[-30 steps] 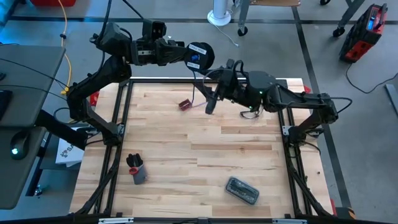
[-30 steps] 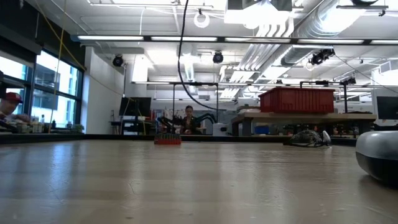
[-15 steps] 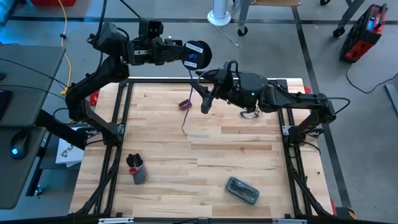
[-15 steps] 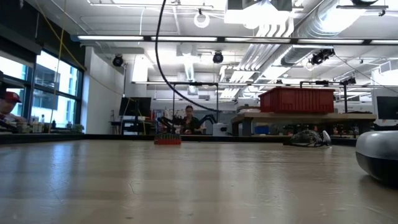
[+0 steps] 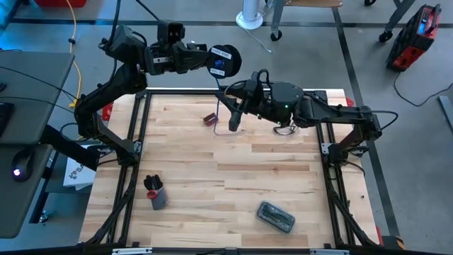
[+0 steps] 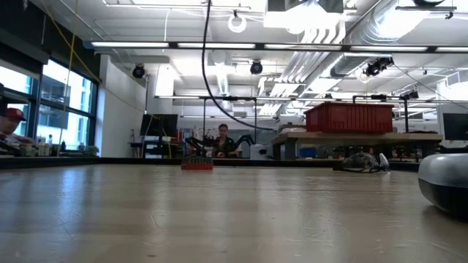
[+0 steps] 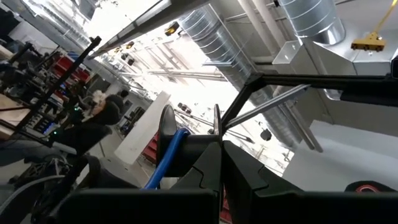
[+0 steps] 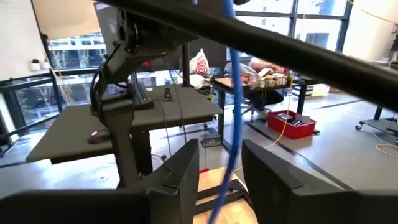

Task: Coil cords
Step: Coil the blue wire onto the spool

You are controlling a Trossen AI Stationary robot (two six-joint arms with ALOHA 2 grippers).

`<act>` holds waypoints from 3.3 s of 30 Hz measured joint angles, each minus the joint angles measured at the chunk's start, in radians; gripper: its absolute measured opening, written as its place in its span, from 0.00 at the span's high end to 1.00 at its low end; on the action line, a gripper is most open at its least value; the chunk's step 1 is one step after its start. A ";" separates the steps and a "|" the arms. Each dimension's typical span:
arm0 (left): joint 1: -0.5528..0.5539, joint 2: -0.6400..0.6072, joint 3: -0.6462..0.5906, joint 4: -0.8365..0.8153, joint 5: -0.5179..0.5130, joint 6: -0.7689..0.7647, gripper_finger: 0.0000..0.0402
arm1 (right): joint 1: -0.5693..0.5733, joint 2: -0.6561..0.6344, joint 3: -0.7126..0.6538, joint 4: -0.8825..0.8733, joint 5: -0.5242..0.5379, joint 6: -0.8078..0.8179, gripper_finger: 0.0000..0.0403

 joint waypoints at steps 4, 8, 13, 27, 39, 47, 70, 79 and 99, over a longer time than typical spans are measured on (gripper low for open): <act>0.000 0.000 0.000 0.000 0.000 0.000 1.00 | -0.008 0.004 0.000 0.006 0.000 0.000 0.75; 0.000 0.000 0.000 0.000 -0.002 0.001 1.00 | -0.010 0.004 0.000 0.010 0.000 0.000 0.78; 0.000 0.000 0.000 -0.001 -0.007 0.001 1.00 | -0.009 0.004 0.000 0.016 -0.001 -0.005 0.95; 0.024 0.000 0.000 -0.027 -0.016 0.055 1.00 | 0.027 -0.022 0.000 0.007 -0.056 0.000 1.00; 0.126 0.001 0.000 -0.080 -0.040 0.063 1.00 | 0.104 -0.083 0.001 -0.093 -0.066 0.001 1.00; 0.165 -0.019 0.000 -0.216 -0.026 0.085 1.00 | 0.128 -0.116 0.001 -0.191 -0.070 0.021 1.00; 0.165 -0.149 0.000 -0.799 0.063 0.075 1.00 | 0.107 -0.185 0.000 -0.323 -0.105 -0.026 1.00; 0.117 -0.132 0.001 -0.924 0.088 0.062 1.00 | 0.068 -0.185 0.000 -0.321 -0.162 -0.043 1.00; 0.091 -0.118 0.000 -0.395 0.069 -0.072 1.00 | -0.001 -0.174 0.000 -0.178 -0.293 -0.089 0.99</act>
